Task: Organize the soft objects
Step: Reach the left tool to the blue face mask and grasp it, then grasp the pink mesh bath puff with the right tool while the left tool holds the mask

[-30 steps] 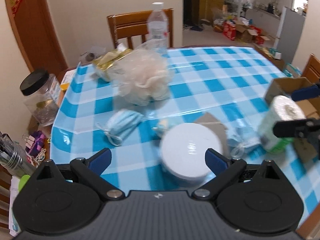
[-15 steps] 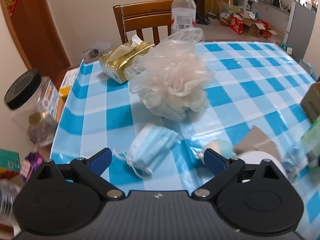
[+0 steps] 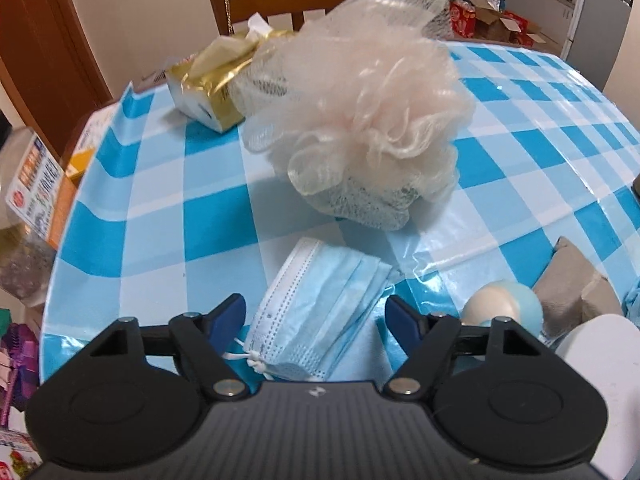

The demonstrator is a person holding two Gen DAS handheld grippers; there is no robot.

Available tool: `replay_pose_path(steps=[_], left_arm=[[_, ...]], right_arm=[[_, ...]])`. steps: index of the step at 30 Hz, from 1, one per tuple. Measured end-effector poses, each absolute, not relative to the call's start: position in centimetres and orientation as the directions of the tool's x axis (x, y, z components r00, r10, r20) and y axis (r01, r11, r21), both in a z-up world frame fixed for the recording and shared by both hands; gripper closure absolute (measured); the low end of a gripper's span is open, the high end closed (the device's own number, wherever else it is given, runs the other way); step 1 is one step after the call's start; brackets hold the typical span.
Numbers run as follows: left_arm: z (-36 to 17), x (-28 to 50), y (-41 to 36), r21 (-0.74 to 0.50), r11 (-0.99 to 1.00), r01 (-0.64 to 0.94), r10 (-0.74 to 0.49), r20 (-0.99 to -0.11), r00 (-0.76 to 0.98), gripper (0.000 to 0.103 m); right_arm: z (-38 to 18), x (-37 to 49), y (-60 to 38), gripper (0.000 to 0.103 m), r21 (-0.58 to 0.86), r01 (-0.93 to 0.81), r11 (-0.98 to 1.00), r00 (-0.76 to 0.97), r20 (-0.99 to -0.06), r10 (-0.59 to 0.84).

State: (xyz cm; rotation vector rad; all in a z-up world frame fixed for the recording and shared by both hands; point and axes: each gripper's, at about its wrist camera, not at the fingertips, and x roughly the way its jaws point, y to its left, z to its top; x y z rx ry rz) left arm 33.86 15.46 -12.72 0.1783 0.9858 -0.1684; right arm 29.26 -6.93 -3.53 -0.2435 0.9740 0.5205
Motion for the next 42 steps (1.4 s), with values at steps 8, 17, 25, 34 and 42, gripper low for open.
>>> replay_pose_path(steps=[8,17,25,34,42], left_arm=[[-13.9,34.9,16.0,0.027,0.975,0.222,-0.093,-0.853,0.513,0.038],[-13.6,35.0,16.5,-0.009,0.981,0.196,-0.111,-0.848,0.518,0.071],[-13.1,34.3,18.0,-0.005,0.997,0.080,-0.046,-0.852,0.521,0.071],[-12.9,34.1,18.2,-0.039,0.997,0.068,-0.069,-0.854,0.516,0.071],[-13.3,34.1,18.3,-0.055,0.997,0.048,-0.072,-0.856,0.512,0.071]], right_arm=[[-3.7,31.2,-6.2,0.000,0.047,-0.530,0.847,0.443,-0.836,0.324],[-3.7,34.8,-4.4,0.000,0.044,-0.551,0.833,0.468,-0.810,0.352],[-3.8,39.6,-1.5,0.000,-0.002,-0.630,0.777,0.512,-0.753,0.413],[-4.0,44.2,2.7,0.000,-0.009,-0.729,0.684,0.480,-0.719,0.502],[-8.6,45.8,6.4,0.000,-0.066,-0.780,0.623,0.419,-0.794,0.440]])
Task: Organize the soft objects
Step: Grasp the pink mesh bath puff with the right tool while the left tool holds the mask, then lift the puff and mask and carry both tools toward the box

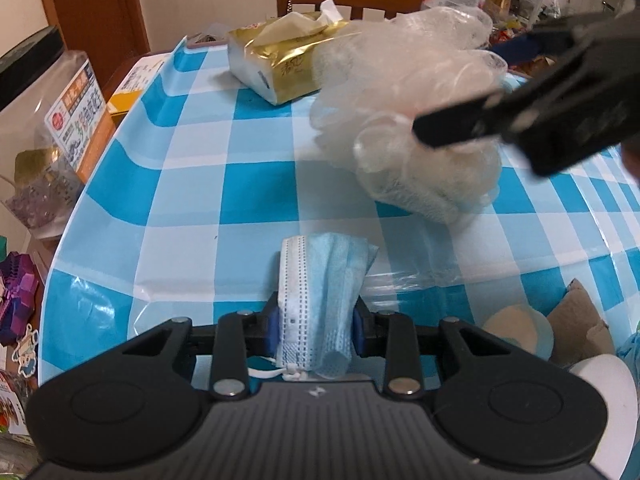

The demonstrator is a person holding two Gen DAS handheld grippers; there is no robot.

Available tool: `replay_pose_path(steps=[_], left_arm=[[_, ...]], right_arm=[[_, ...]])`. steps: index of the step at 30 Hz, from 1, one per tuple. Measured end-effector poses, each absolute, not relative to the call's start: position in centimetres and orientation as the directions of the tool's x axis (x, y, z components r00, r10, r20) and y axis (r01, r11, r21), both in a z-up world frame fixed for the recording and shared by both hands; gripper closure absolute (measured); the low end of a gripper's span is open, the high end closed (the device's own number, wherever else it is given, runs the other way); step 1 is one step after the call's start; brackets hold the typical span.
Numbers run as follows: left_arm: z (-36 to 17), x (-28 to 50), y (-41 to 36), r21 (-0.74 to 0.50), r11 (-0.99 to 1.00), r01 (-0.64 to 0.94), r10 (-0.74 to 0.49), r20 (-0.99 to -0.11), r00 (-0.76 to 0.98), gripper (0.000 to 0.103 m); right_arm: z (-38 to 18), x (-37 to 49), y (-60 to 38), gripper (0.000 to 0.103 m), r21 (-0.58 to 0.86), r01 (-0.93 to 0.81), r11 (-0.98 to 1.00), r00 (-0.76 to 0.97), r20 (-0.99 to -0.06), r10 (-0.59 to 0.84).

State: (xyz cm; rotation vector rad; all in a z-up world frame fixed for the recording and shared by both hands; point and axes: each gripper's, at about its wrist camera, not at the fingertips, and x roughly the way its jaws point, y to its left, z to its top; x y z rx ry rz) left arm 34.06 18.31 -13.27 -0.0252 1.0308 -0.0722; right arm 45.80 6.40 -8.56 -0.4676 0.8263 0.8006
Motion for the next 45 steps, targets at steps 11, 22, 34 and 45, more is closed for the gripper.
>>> replay_pose_path(steps=[11,22,34,45], left_arm=[[-13.3,34.3,18.7,-0.066,0.998,0.024,-0.069,-0.851,0.520,0.071],[-13.4,34.6,18.8,-0.069,0.997,0.025,-0.072,-0.850,0.522,0.071],[-13.1,34.6,18.6,-0.046,0.999,0.029,-0.054,-0.846,0.531,0.081],[-11.5,33.9,18.4,-0.025,0.998,0.064,-0.055,-0.840,0.540,0.083]], right_arm=[[-11.8,47.3,7.5,0.000,-0.075,-0.733,0.676,0.447,-0.802,0.396],[-12.6,46.8,8.2,0.021,-0.148,-0.713,0.686,0.504,-0.787,0.355],[-9.8,44.7,7.0,0.058,-0.164,-0.716,0.678,0.535,-0.752,0.384],[-7.7,42.3,5.8,0.069,-0.165,-0.742,0.649,0.521,-0.751,0.404]])
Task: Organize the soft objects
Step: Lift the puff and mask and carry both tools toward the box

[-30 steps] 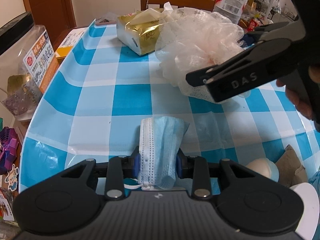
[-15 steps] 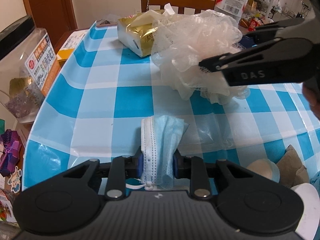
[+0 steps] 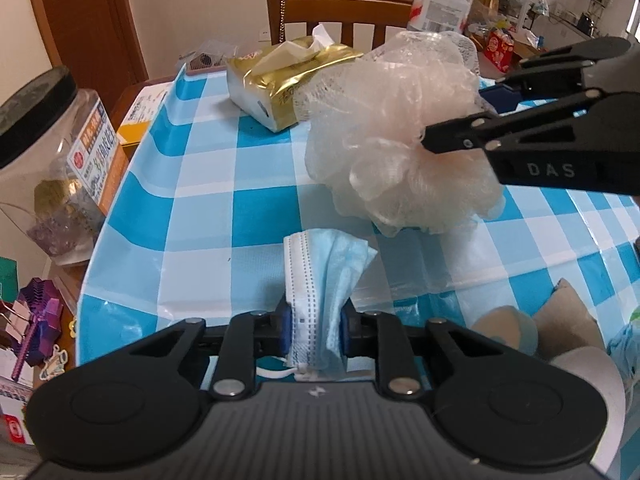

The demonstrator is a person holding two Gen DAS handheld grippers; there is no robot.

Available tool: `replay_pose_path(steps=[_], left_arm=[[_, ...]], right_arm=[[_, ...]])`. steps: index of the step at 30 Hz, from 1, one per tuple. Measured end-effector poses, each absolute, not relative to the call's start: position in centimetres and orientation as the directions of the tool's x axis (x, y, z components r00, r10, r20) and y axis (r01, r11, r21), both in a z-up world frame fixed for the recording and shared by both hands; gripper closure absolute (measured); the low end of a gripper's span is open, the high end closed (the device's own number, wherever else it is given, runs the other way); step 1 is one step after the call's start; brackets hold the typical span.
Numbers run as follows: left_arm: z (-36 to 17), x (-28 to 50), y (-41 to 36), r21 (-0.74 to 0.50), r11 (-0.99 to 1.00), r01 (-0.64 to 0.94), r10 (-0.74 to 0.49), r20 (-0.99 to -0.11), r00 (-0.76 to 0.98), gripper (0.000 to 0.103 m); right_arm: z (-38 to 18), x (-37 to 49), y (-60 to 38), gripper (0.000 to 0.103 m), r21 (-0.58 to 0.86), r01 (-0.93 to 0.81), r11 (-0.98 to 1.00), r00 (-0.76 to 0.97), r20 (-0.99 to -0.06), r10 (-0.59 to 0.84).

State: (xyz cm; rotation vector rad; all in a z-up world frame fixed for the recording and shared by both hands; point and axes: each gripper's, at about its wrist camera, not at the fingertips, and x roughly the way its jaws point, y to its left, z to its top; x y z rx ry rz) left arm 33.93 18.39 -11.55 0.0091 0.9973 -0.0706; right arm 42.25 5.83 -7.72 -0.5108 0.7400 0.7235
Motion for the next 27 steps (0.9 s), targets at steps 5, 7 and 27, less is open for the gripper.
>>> replay_pose_path(steps=[5,7,27], left_arm=[[-10.6,33.3,18.4,-0.019,0.996,0.084,-0.061,-0.842,0.536,0.083],[-10.2,33.0,18.5,-0.020,0.995,0.094,-0.068,-0.844,0.532,0.083],[-2.7,27.0,16.1,-0.020,0.972,0.235,-0.147,-0.831,0.536,0.083]], right_arm=[[-6.4,41.2,5.0,0.071,-0.165,-0.748,0.643,0.517,-0.752,0.409],[-5.8,40.8,4.6,0.071,-0.166,-0.747,0.643,0.519,-0.750,0.410],[1.9,33.9,-0.5,0.072,-0.165,-0.726,0.667,0.549,-0.724,0.418]])
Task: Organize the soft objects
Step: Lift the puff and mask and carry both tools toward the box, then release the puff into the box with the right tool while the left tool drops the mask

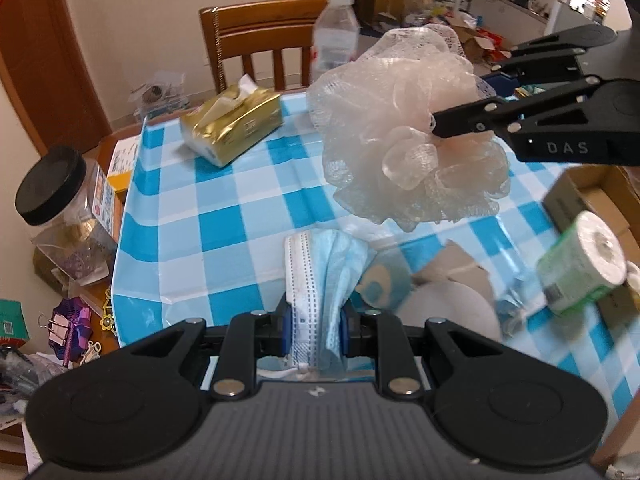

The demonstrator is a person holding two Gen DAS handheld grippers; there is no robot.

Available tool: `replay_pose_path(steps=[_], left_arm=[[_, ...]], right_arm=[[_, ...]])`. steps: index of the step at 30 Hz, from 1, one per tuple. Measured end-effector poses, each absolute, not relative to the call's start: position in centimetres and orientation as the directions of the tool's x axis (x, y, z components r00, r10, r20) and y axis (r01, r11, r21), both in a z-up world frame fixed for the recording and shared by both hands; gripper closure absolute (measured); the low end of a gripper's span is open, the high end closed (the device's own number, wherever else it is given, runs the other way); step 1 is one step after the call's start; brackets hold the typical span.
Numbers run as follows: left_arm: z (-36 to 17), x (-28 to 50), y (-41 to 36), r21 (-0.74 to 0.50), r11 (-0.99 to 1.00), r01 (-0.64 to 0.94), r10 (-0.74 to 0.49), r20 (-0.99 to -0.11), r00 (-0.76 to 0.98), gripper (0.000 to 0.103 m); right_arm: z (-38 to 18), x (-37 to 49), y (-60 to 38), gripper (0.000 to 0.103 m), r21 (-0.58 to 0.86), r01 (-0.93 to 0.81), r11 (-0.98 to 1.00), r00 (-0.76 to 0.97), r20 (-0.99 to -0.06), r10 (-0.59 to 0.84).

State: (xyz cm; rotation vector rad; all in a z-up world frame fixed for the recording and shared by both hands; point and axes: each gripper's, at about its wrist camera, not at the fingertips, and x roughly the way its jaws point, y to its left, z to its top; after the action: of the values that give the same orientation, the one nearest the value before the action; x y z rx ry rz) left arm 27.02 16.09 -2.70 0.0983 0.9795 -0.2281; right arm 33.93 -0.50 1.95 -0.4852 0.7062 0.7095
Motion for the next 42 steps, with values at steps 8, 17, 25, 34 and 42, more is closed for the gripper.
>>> replay_pose_path(steps=[8,17,25,34,42], left_arm=[[0.2,23.3,13.9,-0.001,0.946,0.325,-0.187,-0.820,0.541,0.083],[2.9,19.8,9.6,0.014,0.893,0.449,-0.267,-0.788,0.555,0.083],[4.5,18.5,3.1,0.031,0.843,0.537,-0.324,-0.767,0.553,0.083],[4.6,17.6,-7.3,0.002,0.823,0.568,-0.368,-0.760,0.536,0.083],[3.6,17.3,-15.4,-0.013,0.810,0.587,-0.382,-0.772,0.509,0.083]], right_arm=[[5.0,29.7,-3.8,0.072,-0.153,-0.684,0.713,0.579,-0.709,0.404],[7.7,25.5,-9.4,0.072,-0.158,-0.595,0.788,0.640,-0.687,0.345],[9.5,23.0,-18.0,0.072,-0.189,-0.512,0.838,0.695,-0.664,0.275],[9.3,22.1,-29.6,0.072,-0.195,-0.445,0.874,0.691,-0.696,0.196],[6.2,23.4,-38.1,0.072,-0.165,-0.397,0.903,0.653,-0.742,0.152]])
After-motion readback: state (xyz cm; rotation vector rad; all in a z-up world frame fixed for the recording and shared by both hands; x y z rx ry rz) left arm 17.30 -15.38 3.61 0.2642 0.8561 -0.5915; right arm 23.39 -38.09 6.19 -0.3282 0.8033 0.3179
